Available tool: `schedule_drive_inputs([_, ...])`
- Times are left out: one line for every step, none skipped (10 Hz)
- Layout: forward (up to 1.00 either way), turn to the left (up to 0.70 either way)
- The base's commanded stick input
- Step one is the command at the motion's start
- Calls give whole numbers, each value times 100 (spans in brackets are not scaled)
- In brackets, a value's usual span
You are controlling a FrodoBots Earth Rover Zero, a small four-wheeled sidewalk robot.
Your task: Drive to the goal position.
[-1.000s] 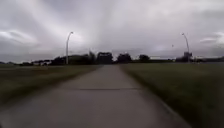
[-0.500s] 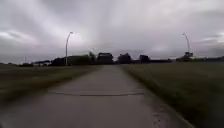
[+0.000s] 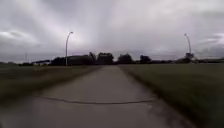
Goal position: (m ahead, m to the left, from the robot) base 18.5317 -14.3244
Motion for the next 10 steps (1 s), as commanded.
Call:
schedule_drive_inputs([70,0])
schedule_drive_inputs([70,0])
schedule_drive_inputs([70,0])
schedule_drive_inputs([70,0])
schedule_drive_inputs([70,0])
schedule_drive_inputs([70,0])
schedule_drive_inputs([70,0])
schedule_drive_inputs([70,0])
schedule_drive_inputs([70,0])
schedule_drive_inputs([70,0])
